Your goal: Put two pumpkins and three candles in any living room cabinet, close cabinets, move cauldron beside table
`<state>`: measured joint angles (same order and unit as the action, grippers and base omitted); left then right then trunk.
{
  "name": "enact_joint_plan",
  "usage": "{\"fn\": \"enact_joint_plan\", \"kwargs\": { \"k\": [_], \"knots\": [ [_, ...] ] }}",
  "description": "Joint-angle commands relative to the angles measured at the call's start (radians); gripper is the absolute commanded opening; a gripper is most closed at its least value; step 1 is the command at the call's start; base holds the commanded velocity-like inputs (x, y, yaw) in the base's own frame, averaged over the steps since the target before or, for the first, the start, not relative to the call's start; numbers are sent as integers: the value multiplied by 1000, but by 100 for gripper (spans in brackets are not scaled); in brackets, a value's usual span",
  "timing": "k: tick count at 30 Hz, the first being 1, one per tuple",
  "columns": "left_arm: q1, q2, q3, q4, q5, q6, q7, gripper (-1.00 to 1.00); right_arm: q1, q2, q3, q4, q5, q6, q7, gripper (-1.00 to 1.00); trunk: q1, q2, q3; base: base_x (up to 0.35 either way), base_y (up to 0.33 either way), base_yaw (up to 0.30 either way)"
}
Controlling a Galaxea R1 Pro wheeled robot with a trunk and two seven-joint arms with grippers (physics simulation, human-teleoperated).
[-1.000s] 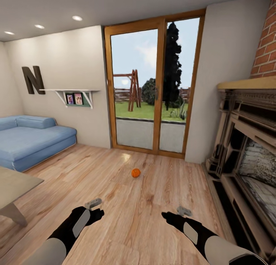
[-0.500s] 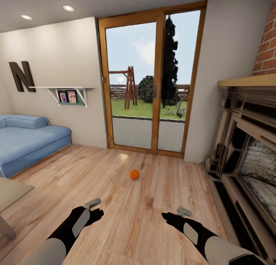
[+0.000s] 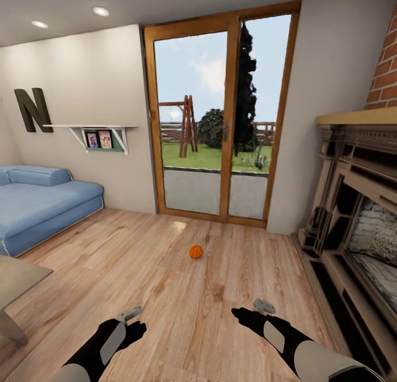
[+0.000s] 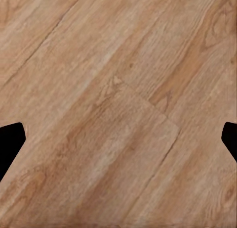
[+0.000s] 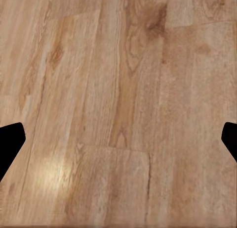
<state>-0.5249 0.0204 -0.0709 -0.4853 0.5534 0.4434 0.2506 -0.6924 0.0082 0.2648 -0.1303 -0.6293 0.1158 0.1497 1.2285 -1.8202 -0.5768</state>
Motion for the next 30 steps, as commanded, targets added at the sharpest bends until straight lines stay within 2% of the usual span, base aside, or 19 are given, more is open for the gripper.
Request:
{"fn": "enact_joint_plan", "kwargs": {
  "k": [1, 7, 13, 19, 30],
  "knots": [
    [6, 1, -7, 4, 10, 1, 9, 100, -1, 0, 8, 0, -11, 3, 0, 100, 0, -1, -1, -177, 163, 0],
    [40, 1, -7, 37, 10, -4, 9, 100, -1, 0, 8, 0, -12, 5, 1, 100, 0, -1, 0, -93, 85, -13],
    [74, 2, -7, 37, 10, -5, 9, 100, -1, -1, 7, -1, -12, 26, 22, 100, 0, -1, 6, -68, 38, -166],
    [74, 1, -7, 37, 10, -5, 9, 100, -1, -1, 7, 0, -12, 32, 53, 100, 0, -1, 13, -99, 80, -205],
    [75, 2, -7, 37, 10, -5, 9, 100, -1, -2, 7, 0, -12, 33, 56, 100, 0, -1, 26, -103, 103, -208]
  ]
}}
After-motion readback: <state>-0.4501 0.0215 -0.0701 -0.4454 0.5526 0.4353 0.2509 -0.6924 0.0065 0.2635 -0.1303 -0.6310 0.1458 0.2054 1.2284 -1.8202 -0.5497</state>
